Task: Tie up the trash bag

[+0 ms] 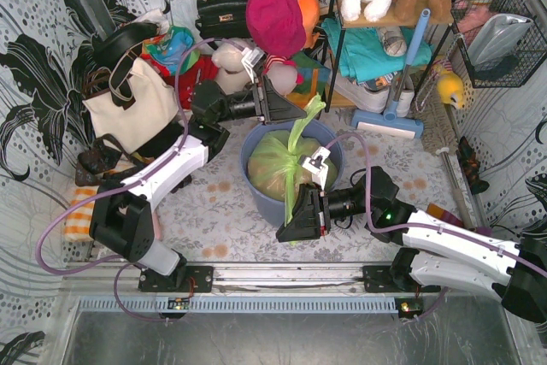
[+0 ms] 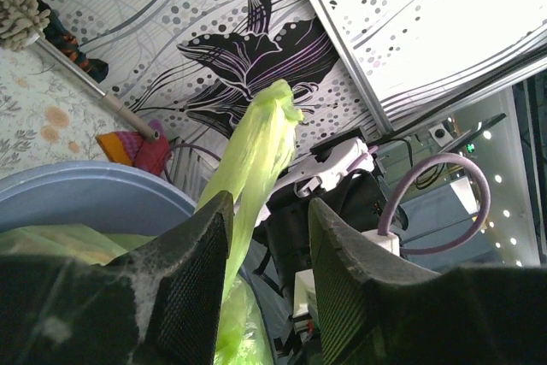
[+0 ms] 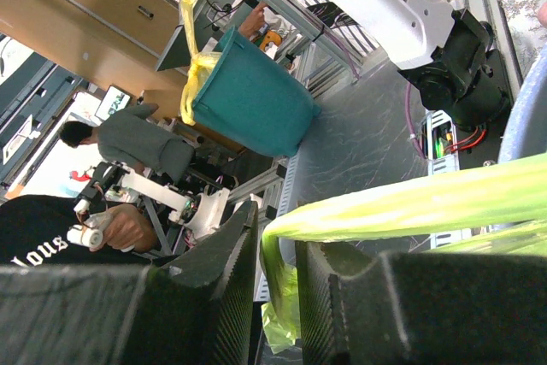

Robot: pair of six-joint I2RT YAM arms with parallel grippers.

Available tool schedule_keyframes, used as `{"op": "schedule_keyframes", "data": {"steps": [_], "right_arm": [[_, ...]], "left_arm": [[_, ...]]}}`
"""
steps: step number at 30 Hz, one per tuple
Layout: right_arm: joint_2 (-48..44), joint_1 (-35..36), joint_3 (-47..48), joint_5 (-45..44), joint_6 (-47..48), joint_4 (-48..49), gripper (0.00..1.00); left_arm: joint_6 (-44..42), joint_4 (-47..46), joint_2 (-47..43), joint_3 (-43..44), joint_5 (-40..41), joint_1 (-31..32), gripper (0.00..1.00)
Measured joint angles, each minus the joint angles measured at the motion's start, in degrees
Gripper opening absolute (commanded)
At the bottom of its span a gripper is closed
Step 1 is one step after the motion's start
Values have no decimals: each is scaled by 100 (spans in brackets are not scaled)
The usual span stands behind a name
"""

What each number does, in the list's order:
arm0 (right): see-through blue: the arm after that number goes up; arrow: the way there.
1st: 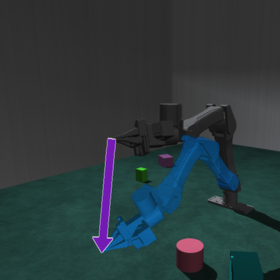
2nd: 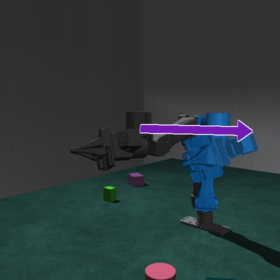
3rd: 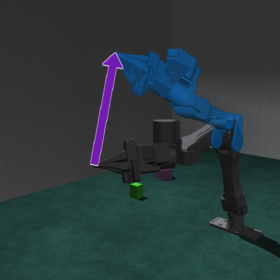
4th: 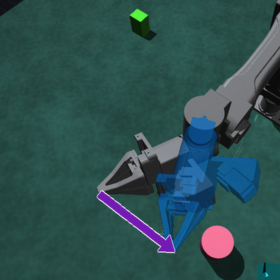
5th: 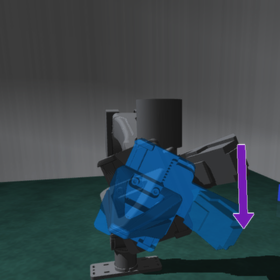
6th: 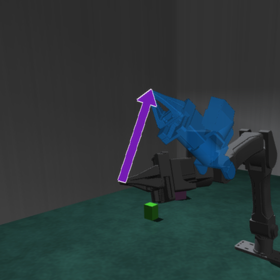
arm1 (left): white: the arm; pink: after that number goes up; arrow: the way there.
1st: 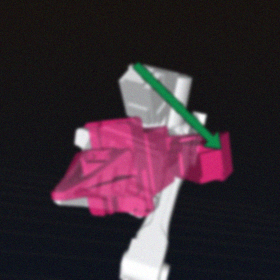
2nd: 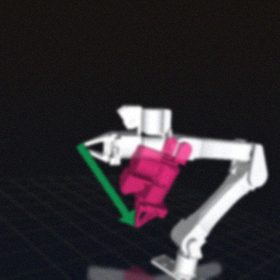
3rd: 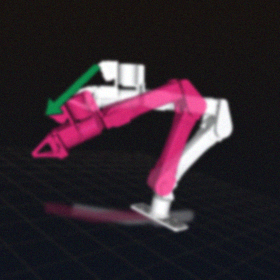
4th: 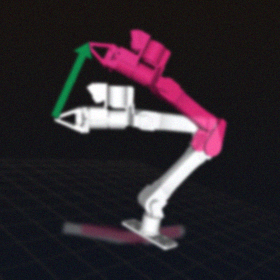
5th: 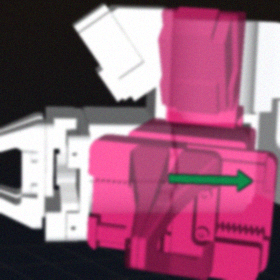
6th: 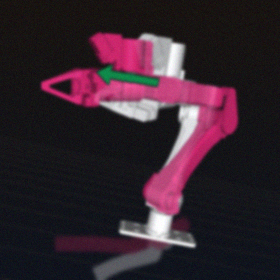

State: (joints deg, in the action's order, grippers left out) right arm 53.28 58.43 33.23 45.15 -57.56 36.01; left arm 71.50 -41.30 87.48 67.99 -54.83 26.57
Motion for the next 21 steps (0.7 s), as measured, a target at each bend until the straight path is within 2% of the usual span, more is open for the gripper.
{"op": "schedule_keyframes", "data": {"steps": [4,9,12,15,19,21], "right_arm": [[0,0,0,0,0,0,24],[0,0,2,0,0,0,22],[2,0,20,0,0,0,15],[9,0,52,-4,-2,7,11],[74,0,90,-20,-2,48,4],[101,0,101,-20,-4,50,2]], "left_arm": [[-367,420,-2,0,-26,0,49],[-1268,1617,-83,11,87,2,47],[-1871,2472,-107,114,271,7,34],[-2339,3189,-107,269,498,31,28],[-2813,3915,-107,549,841,76,10],[-2966,4127,-107,682,986,114,7]]}}
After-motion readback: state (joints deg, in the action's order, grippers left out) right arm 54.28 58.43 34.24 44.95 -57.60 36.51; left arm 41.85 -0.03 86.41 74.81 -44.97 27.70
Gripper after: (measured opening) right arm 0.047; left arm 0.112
